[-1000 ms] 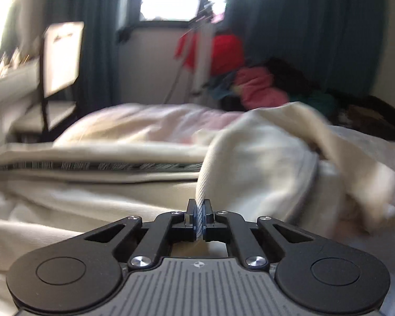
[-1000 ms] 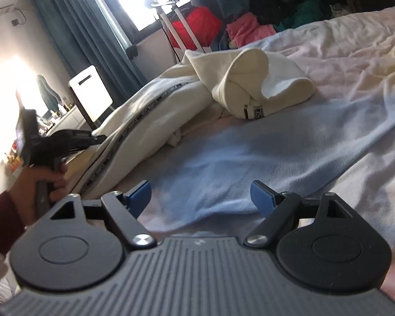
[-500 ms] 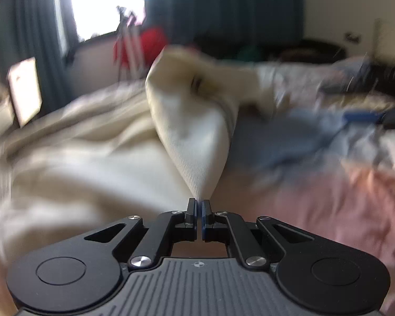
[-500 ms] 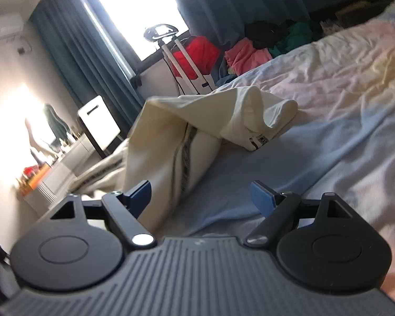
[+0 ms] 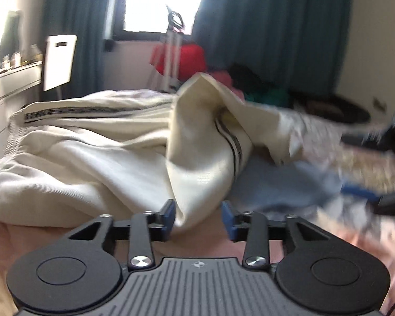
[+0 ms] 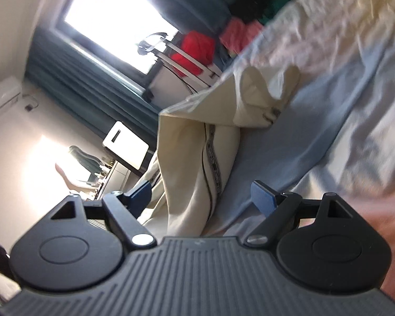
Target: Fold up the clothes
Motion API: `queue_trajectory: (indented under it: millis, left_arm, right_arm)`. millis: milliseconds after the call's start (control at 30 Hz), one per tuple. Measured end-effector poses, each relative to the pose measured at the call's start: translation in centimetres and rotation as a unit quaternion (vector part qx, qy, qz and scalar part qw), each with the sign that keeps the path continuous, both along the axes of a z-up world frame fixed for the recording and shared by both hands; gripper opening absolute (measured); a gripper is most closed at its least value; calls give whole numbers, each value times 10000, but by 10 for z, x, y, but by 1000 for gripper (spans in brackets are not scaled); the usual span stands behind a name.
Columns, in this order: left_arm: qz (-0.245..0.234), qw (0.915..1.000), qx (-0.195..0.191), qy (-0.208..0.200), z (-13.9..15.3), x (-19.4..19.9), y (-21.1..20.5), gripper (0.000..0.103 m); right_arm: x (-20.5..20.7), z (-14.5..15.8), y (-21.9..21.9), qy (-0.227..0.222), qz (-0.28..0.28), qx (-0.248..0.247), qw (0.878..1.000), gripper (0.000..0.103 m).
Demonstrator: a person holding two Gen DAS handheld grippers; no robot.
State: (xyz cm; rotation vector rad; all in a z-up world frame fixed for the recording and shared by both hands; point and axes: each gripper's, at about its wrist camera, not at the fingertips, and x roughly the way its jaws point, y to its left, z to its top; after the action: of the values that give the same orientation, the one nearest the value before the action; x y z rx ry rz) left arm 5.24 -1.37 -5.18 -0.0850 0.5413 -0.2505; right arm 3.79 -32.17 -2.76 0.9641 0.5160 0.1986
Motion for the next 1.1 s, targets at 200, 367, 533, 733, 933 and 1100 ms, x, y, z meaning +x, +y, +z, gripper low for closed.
queue_trajectory:
  millis: [200, 367, 533, 733, 933, 1100]
  left_arm:
    - [319, 9983, -382, -289, -1, 14, 16, 56]
    - [218, 9977, -580, -283, -22, 43, 31, 59]
    - [245, 9950, -953, -162, -46, 66, 46, 59]
    - [184, 9911, -1318, -64, -63, 78, 54, 59]
    - [147, 9914, -1301, -82, -65, 78, 53, 57]
    - [169, 9920, -1252, -75, -62, 74, 53, 54]
  right_arm:
    - [82, 10, 28, -5, 98, 434, 9990, 86]
    - [161, -6, 41, 14, -394, 1800, 9829, 91]
    - [233, -32, 50, 483, -1081, 2729, 9547, 92]
    - [276, -51, 39, 1278, -2012, 2022, 9499, 70]
    - [266, 5, -22, 1204, -2489, 229, 9607, 12]
    - [229, 83, -101, 59, -2559, -933, 9622, 12]
